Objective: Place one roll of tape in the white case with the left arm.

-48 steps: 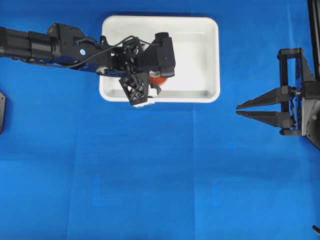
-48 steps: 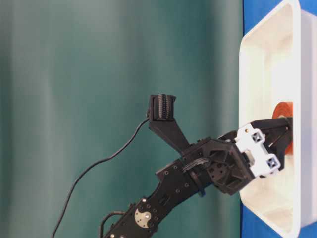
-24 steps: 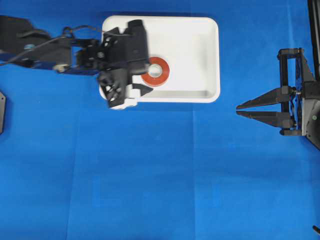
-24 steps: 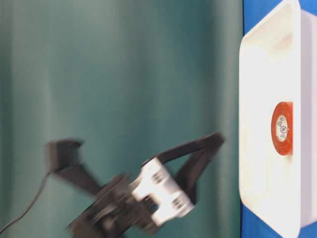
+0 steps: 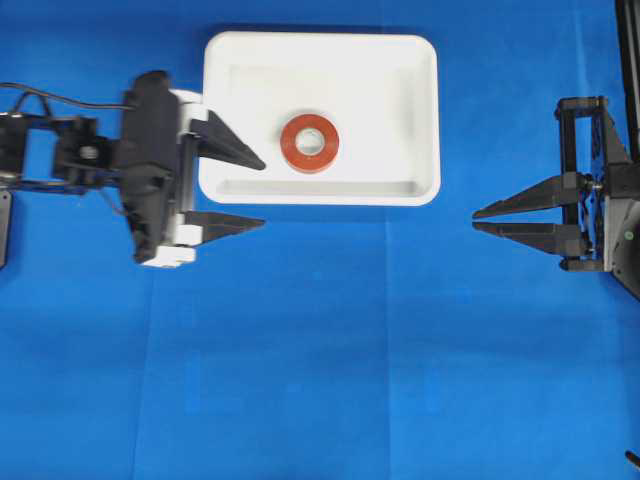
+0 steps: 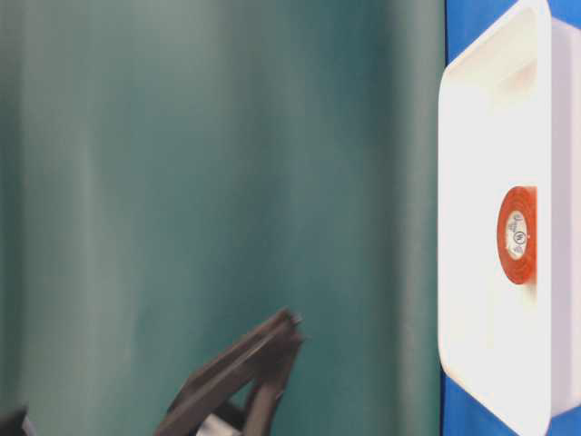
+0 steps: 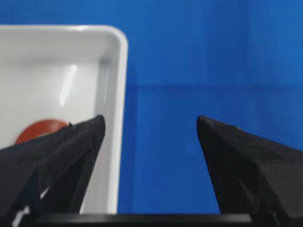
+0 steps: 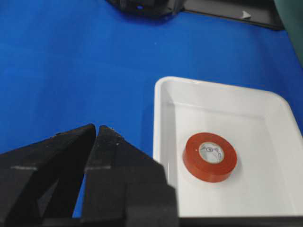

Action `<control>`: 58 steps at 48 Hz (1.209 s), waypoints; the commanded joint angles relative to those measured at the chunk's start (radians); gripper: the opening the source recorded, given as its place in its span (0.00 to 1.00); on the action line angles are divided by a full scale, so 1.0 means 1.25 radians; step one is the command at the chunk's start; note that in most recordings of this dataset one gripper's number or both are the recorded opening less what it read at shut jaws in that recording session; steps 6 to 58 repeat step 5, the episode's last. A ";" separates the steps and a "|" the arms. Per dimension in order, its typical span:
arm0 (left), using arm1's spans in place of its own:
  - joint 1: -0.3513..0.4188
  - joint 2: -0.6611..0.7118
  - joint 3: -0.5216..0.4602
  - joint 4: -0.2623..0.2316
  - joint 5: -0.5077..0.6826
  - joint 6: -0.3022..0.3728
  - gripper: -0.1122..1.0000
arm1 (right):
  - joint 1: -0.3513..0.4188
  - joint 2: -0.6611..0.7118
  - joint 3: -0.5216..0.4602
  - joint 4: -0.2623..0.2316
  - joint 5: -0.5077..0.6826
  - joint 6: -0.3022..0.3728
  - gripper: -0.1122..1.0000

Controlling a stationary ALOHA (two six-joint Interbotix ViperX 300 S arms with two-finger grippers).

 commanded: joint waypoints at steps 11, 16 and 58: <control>-0.018 -0.090 0.056 0.000 -0.088 -0.020 0.77 | 0.000 0.000 -0.011 0.001 -0.009 0.001 0.00; -0.018 -0.090 0.056 0.000 -0.088 -0.020 0.77 | 0.000 0.000 -0.011 0.001 -0.009 0.001 0.00; -0.018 -0.090 0.056 0.000 -0.088 -0.020 0.77 | 0.000 0.000 -0.011 0.001 -0.009 0.001 0.00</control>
